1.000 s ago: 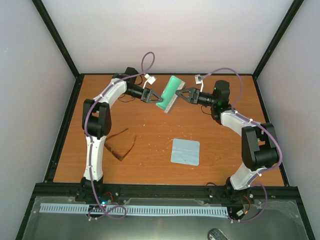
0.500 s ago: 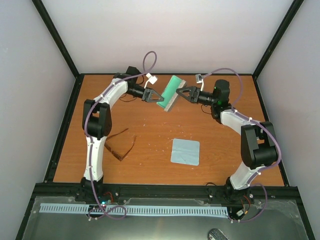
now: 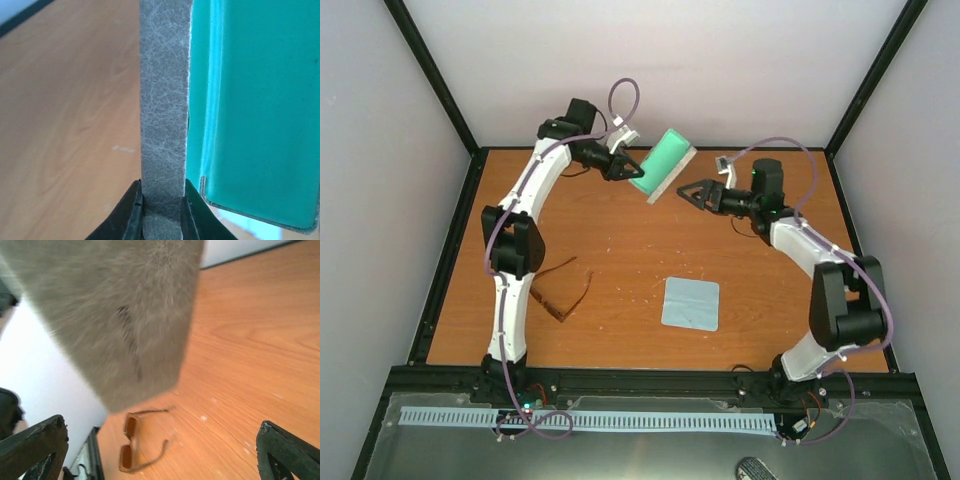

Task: Organize the sunglasses
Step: Open the sunglasses case, then place the sunglasses case at the center of the board.

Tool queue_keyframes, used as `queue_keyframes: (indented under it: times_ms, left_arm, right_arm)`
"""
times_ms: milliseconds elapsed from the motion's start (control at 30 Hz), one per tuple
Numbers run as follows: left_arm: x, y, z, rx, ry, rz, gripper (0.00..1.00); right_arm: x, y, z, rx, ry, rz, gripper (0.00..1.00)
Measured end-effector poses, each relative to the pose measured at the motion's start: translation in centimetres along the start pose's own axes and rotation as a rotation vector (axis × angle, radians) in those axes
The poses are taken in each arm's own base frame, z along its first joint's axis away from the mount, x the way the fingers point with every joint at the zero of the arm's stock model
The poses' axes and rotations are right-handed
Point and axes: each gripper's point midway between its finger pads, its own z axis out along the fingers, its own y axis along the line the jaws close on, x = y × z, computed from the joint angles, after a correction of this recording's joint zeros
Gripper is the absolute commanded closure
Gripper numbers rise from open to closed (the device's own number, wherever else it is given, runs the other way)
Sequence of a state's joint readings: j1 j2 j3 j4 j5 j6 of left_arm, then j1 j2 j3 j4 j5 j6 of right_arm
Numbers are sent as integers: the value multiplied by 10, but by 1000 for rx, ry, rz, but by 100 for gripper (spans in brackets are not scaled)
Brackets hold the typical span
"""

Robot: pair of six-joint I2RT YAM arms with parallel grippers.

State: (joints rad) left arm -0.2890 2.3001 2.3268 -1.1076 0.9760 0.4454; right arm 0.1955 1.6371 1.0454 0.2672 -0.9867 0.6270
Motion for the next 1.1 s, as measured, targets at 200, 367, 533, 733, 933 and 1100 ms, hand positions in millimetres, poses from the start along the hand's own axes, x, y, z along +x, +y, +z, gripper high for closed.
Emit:
queue_keyframes:
  times_ms: [200,367,533,733,933,1100]
  left_arm:
    - [29,33,1,-276,213,239,100]
    - [89,47,30,-365,477,424,100]
    - [127,54,52,-412,646,615,99]
    - [109,68,58,-548,658,783,100]
    - [96,82,59,-655,633,848,99]
    - [92,84,62,-676,622,869,93]
  right_arm:
    - [5,-31,-79,299,-79,14,0]
    - [10,-49,-118,477,-127,20,0]
    - [21,-62,-121,529,-115,52,0]
    - [30,-72,-126,574,-113,74,0]
    - [38,-76,-128,592,-110,84,0]
    - [42,-78,-128,597,-105,91,0]
